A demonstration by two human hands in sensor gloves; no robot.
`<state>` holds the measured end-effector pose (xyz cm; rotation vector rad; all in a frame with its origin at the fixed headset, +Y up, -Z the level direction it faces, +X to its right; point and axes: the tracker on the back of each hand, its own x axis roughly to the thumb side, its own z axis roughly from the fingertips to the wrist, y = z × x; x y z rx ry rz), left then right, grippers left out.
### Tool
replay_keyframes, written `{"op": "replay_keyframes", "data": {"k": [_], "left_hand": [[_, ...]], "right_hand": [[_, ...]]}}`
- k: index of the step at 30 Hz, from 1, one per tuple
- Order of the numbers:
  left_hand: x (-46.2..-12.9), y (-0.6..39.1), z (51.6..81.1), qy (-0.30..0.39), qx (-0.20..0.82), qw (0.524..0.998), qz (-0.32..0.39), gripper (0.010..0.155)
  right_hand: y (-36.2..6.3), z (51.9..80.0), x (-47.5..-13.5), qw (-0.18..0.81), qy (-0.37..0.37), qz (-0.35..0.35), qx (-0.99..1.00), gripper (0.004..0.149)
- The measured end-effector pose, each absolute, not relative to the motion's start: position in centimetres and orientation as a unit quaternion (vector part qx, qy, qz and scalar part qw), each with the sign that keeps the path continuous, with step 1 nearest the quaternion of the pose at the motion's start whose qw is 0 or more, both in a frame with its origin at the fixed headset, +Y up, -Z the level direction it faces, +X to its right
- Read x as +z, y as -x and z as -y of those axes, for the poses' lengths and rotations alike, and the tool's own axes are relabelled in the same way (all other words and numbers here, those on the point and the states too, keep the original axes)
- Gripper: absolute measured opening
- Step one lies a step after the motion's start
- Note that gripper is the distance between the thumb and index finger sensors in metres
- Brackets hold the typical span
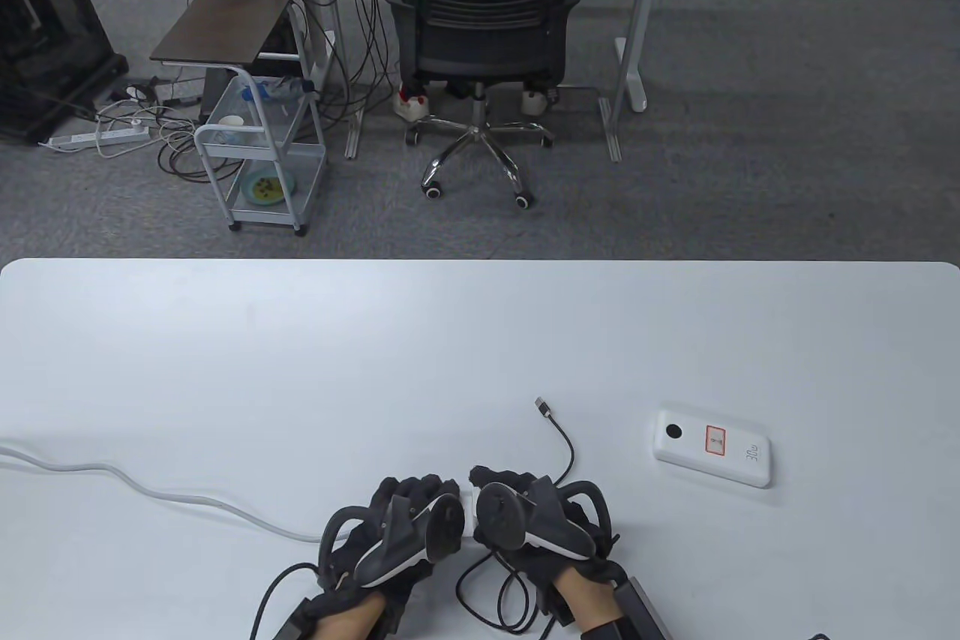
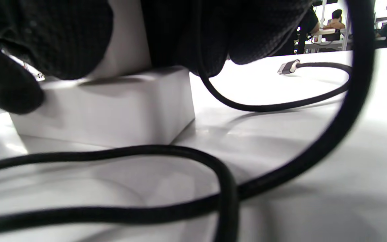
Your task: Unplug the charger and disconnect the battery pack
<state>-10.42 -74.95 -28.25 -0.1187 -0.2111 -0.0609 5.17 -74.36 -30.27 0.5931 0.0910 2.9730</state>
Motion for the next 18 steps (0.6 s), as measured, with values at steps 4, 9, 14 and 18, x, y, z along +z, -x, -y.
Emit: {"op": "replay_keyframes", "data": {"k": [4,9,14,18], "left_hand": [[-28.26,10.41,74.95,0.062,-0.032,0.992,0.103,0.073],[-28.31,10.40,74.92,0.066,-0.031,0.992,0.101,0.073],[-28.33,10.35,74.90,0.067,-0.034,0.992,0.100,0.073],[-28.47,10.35,74.84,0.071,-0.032,0.992,0.099,0.073]], "right_hand": [[-5.73,74.49,-30.54,0.098,-0.181,-0.056,0.977,0.073],[-5.85,74.55,-30.52,0.100,-0.181,-0.051,0.977,0.073],[-5.86,74.52,-30.53,0.099,-0.179,-0.050,0.978,0.073],[-5.97,74.43,-30.59,0.112,-0.179,-0.058,0.976,0.073]]}}
